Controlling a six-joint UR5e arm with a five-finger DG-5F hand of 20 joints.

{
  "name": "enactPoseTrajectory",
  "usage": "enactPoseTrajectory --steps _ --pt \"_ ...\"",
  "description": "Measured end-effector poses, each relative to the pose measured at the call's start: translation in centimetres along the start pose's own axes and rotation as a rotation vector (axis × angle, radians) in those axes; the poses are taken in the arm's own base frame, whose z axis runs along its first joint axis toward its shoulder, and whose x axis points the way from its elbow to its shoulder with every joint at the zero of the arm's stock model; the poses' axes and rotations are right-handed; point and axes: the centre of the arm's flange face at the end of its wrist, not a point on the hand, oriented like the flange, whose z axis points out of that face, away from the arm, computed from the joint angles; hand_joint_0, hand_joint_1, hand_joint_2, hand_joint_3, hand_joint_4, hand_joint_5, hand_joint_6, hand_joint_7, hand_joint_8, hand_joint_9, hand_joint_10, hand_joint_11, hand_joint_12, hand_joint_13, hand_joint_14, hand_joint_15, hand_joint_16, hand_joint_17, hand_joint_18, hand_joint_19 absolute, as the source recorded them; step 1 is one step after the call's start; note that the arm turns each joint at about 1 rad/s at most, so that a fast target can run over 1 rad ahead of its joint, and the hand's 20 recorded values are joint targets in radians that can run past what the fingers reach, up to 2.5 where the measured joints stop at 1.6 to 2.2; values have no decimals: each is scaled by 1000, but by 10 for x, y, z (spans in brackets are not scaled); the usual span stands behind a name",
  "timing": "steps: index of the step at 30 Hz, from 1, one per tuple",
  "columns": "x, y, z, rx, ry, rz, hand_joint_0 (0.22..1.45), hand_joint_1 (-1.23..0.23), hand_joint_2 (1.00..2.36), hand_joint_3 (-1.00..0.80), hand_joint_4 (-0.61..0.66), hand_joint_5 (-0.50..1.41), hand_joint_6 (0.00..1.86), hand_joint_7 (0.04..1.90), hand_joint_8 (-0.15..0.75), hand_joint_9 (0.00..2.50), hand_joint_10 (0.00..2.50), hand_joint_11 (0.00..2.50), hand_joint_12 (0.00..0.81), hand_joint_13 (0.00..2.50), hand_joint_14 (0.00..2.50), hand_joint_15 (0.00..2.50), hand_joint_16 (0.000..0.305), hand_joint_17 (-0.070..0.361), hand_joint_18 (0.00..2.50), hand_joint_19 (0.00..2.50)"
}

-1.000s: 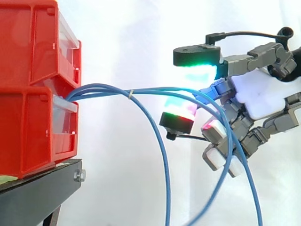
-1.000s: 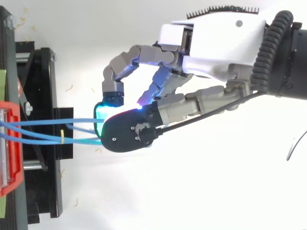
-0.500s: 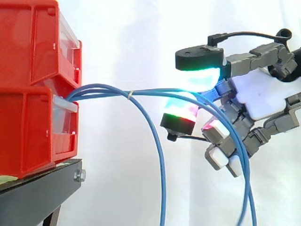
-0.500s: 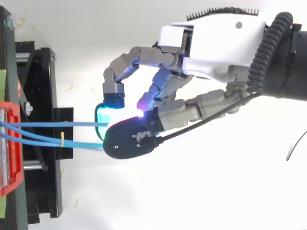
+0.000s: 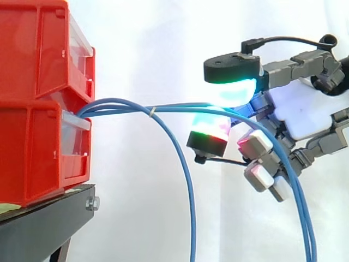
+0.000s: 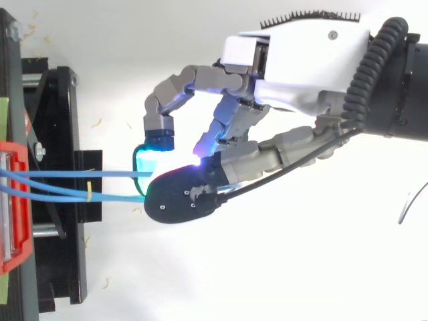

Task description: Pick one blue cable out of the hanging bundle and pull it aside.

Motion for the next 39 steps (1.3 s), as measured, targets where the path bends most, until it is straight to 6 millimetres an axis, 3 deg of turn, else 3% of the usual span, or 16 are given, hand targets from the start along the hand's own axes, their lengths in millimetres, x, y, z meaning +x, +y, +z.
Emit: enactPoseTrajectory --steps 2,3,5,7,13,18,34,39 --pt "0 0 0 1 0 0 662 -937 1002 220 -270 -52 915 1263 216 1277 18 766 360 1042 20 703 59 132 969 522" --pt "0 0 0 1 0 0 638 -936 1093 200 -280 -46 909 1267 210 1299 16 739 367 1059 20 693 60 135 977 517" --pt "0 0 0 2 0 0 632 -930 1110 197 -282 -45 907 1263 211 1299 13 708 363 1046 21 680 60 134 971 512" --pt "0 0 -1 4 0 0 583 -904 1286 158 -291 -33 886 1287 213 1201 14 526 368 991 17 585 61 138 954 464" --pt "0 -2 -3 24 5 23 552 -888 1406 114 -308 -29 882 1257 243 889 4 167 404 846 11 374 62 139 804 322" --pt "0 -4 -6 51 10 25 537 -885 1445 99 -315 -26 880 1242 243 799 0 47 418 769 11 300 63 142 728 260" --pt "0 -8 -7 72 11 21 529 -890 1462 98 -282 -25 866 1284 245 804 2 85 410 773 11 369 65 145 710 288" --pt "2 -25 -6 101 13 12 527 -891 1468 91 -274 -25 865 1282 245 813 2 103 408 783 12 388 65 147 726 299"
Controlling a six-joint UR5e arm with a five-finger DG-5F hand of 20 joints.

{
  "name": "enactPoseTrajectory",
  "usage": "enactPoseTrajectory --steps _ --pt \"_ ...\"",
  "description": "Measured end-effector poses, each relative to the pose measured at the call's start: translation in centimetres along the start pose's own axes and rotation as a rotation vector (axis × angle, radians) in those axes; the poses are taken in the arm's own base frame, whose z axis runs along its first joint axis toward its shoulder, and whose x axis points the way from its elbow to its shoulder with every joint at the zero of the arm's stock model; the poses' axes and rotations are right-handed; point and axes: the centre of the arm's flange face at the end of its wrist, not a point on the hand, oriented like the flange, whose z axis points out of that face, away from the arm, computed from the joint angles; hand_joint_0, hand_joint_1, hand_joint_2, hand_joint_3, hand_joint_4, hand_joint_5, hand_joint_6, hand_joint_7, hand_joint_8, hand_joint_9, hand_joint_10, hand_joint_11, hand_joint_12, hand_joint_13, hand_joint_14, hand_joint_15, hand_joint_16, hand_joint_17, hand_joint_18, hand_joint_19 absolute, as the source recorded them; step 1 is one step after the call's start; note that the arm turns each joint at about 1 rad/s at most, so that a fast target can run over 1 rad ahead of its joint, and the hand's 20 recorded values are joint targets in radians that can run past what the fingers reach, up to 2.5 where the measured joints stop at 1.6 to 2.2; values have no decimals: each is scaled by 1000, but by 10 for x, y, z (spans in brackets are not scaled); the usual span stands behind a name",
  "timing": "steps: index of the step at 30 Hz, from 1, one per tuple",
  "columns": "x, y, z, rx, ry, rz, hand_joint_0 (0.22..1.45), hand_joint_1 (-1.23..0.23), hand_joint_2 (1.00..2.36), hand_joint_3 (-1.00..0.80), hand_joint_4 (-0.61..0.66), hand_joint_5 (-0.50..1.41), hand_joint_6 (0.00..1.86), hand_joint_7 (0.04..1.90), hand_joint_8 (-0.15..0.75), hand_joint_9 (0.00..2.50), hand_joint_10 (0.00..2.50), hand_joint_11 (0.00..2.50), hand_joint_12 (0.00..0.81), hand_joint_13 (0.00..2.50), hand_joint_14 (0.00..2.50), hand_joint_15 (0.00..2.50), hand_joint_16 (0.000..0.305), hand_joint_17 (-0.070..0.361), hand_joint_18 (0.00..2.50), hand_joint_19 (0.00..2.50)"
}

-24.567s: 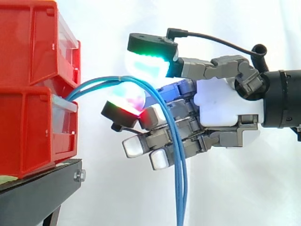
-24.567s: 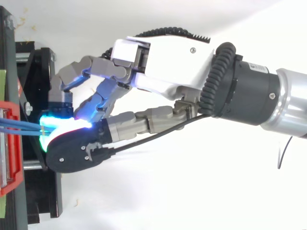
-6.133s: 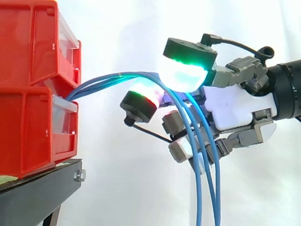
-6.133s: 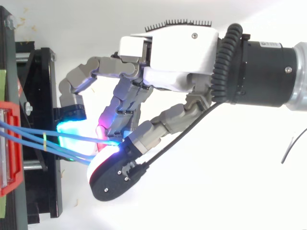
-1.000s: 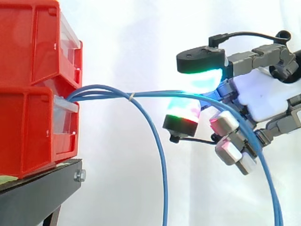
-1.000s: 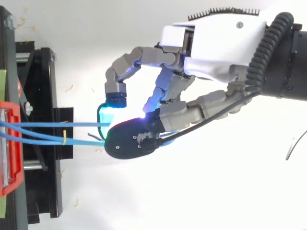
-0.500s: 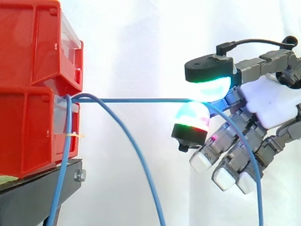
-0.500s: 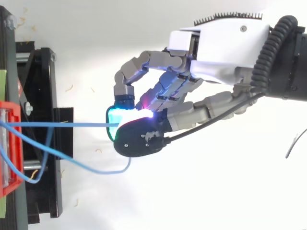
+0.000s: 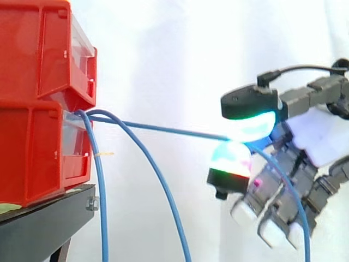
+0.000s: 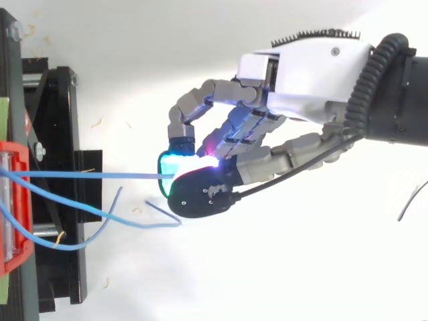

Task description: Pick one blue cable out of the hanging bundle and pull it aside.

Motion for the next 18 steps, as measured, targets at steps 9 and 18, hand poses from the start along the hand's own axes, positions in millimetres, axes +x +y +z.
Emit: enactPoseTrajectory --steps 9,18 --pt "9 -48 19 -30 12 13 528 -892 1455 97 -274 -24 862 1287 248 820 4 121 405 789 12 408 65 147 731 304" --pt "17 -75 34 -126 30 40 527 -893 1455 97 -267 -24 861 1283 252 828 3 130 405 802 14 421 66 148 749 311"
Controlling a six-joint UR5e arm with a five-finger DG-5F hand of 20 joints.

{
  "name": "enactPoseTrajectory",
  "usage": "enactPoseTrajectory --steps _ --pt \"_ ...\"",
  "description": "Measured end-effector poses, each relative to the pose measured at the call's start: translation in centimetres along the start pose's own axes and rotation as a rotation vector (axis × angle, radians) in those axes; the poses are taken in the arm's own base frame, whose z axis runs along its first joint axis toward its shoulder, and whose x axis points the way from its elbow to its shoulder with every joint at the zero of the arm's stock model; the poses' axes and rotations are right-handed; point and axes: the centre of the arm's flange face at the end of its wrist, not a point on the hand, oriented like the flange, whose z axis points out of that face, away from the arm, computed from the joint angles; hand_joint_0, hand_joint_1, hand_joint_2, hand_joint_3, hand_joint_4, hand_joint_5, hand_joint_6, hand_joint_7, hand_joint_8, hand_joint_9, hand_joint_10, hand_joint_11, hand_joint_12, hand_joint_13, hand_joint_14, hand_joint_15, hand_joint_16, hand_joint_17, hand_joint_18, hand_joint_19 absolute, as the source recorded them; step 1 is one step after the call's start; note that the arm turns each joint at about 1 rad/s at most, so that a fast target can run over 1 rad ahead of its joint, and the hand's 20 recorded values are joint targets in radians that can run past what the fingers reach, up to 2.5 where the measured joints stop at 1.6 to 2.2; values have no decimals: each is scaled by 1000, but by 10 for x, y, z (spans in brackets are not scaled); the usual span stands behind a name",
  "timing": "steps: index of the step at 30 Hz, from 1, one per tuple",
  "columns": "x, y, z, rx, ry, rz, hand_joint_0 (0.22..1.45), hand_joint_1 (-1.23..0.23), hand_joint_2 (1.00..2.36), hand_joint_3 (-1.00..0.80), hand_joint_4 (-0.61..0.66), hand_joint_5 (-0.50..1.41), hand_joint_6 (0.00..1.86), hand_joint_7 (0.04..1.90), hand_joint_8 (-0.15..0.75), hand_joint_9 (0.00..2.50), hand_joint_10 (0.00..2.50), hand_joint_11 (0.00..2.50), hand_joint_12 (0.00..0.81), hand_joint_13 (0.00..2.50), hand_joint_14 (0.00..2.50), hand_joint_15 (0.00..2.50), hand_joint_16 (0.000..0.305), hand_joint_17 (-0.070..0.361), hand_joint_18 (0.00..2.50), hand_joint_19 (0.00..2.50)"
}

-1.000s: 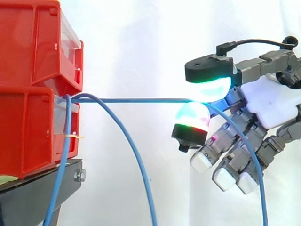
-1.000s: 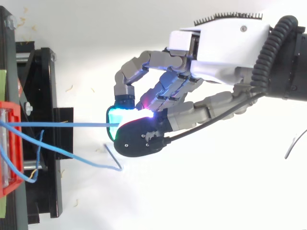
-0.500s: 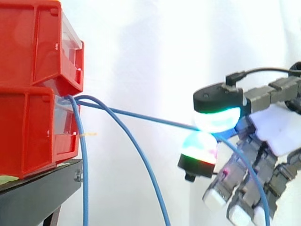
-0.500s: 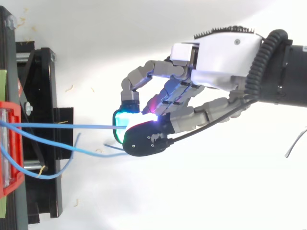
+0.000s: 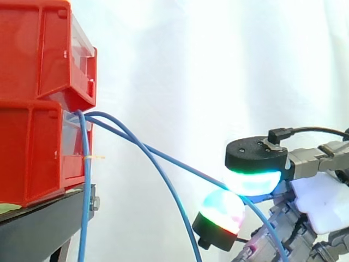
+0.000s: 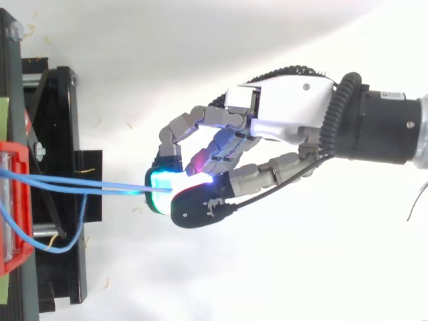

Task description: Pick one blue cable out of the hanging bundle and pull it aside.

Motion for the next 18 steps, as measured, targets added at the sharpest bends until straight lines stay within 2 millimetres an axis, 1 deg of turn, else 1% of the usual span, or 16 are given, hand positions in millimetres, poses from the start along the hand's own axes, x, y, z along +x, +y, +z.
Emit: enactPoseTrajectory --steps 4,7,11,12,14,18 --pt "2 -2 -7 -5 36 -5 526 -895 1457 96 -267 -24 861 1285 255 837 3 132 406 803 13 425 66 148 751 311" --pt "0 -1 -19 -27 47 -16 525 -893 1462 94 -263 -24 860 1285 255 840 3 144 406 805 12 425 66 148 753 310" --pt "-8 5 -41 -96 13 -22 524 -892 1467 92 -262 -24 859 1283 256 843 2 134 406 807 13 427 66 148 756 312" --pt "-9 5 -45 -112 2 -18 525 -893 1457 100 -261 -23 859 1286 255 843 3 138 405 807 13 426 66 148 760 318" --pt "-13 6 -49 -138 -25 -11 525 -893 1458 99 -261 -23 858 1296 257 846 3 150 406 807 14 429 66 148 761 311" --pt "-15 4 -52 -135 -57 -18 526 -892 1458 99 -261 -23 858 1291 260 851 3 152 406 809 14 430 66 148 765 310"
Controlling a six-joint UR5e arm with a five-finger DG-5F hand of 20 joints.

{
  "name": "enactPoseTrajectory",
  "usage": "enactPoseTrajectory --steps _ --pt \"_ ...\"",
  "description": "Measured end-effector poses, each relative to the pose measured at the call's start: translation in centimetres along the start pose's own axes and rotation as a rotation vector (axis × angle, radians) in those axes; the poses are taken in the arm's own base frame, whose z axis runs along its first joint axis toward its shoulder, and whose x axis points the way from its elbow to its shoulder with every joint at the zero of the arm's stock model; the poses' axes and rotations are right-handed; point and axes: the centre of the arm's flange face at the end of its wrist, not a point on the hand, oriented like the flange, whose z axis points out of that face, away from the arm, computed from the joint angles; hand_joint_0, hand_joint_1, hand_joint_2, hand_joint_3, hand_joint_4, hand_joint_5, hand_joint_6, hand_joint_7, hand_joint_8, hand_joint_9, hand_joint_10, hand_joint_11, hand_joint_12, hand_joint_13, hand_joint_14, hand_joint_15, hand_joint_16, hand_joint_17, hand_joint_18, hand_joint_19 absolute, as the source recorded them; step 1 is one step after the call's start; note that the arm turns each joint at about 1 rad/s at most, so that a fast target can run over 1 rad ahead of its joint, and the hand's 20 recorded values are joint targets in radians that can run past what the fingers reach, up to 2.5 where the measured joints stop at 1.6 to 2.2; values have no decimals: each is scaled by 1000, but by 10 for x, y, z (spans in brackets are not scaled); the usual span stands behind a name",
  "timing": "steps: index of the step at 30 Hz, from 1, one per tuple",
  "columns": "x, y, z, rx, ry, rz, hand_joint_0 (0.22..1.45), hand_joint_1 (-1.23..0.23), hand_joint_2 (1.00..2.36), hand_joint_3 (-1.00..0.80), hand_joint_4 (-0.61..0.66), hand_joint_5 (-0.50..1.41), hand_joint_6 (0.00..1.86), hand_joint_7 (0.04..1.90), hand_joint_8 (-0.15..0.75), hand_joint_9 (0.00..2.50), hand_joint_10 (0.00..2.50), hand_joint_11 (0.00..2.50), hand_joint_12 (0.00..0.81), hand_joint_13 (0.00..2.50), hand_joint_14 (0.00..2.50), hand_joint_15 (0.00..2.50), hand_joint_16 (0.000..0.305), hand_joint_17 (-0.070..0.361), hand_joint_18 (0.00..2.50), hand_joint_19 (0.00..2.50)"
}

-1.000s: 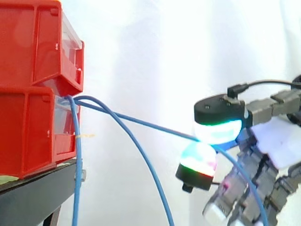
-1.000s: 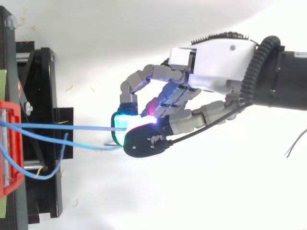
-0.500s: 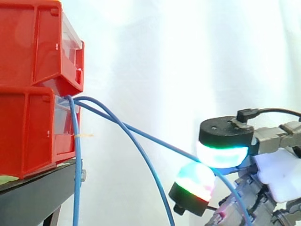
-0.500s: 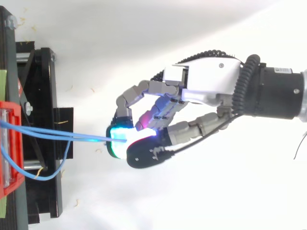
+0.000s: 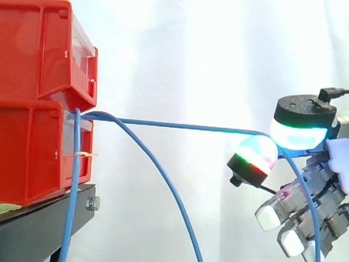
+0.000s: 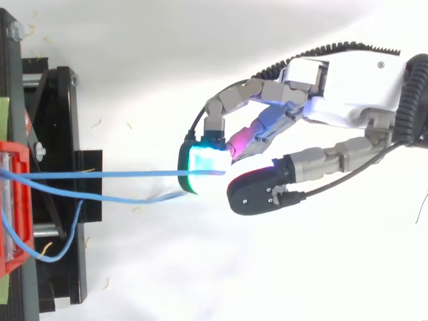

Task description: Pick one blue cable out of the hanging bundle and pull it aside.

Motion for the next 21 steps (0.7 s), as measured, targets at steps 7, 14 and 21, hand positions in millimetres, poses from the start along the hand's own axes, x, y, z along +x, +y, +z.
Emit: enactPoseTrajectory --steps 7,14,21 --pt "0 1 0 -10 -9 -26 525 -889 1460 103 -258 -22 857 1294 260 868 4 153 405 816 13 438 66 148 773 316" --pt "1 1 1 -16 -10 -31 523 -884 1473 98 -251 -21 856 1292 262 879 4 161 406 824 13 440 66 148 776 326" --pt "1 1 1 -17 -10 -32 510 -855 1525 81 -246 -20 854 1297 264 894 4 169 407 828 13 453 66 149 777 339"
